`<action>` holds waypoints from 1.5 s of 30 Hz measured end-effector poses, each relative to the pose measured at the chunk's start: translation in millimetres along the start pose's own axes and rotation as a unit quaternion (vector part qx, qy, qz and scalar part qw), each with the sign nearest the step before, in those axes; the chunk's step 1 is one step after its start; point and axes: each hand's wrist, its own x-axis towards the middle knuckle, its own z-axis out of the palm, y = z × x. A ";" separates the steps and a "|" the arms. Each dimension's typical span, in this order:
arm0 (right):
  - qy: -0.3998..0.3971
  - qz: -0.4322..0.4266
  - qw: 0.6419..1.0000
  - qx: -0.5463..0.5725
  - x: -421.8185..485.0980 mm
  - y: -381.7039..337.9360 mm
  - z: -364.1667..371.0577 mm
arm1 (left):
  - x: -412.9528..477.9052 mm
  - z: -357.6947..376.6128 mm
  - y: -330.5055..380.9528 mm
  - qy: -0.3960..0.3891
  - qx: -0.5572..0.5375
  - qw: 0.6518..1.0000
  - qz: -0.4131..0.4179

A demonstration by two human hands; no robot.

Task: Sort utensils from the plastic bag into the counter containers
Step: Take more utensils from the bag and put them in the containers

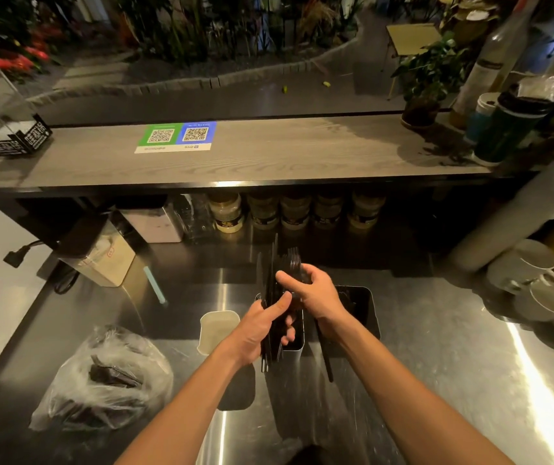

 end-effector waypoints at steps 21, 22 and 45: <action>0.082 -0.122 0.987 -0.060 25.3 -12.4 16.3 | 7.7 -32.5 7.7 0.235 0.077 0.968 0.048; 0.078 -0.134 0.985 -0.080 25.9 -12.8 18.5 | 8.6 -34.3 7.5 0.248 0.065 0.965 0.045; 0.056 -0.172 0.967 -0.177 20.1 55.5 38.8 | 13.4 -45.0 -6.3 0.204 0.123 0.970 0.041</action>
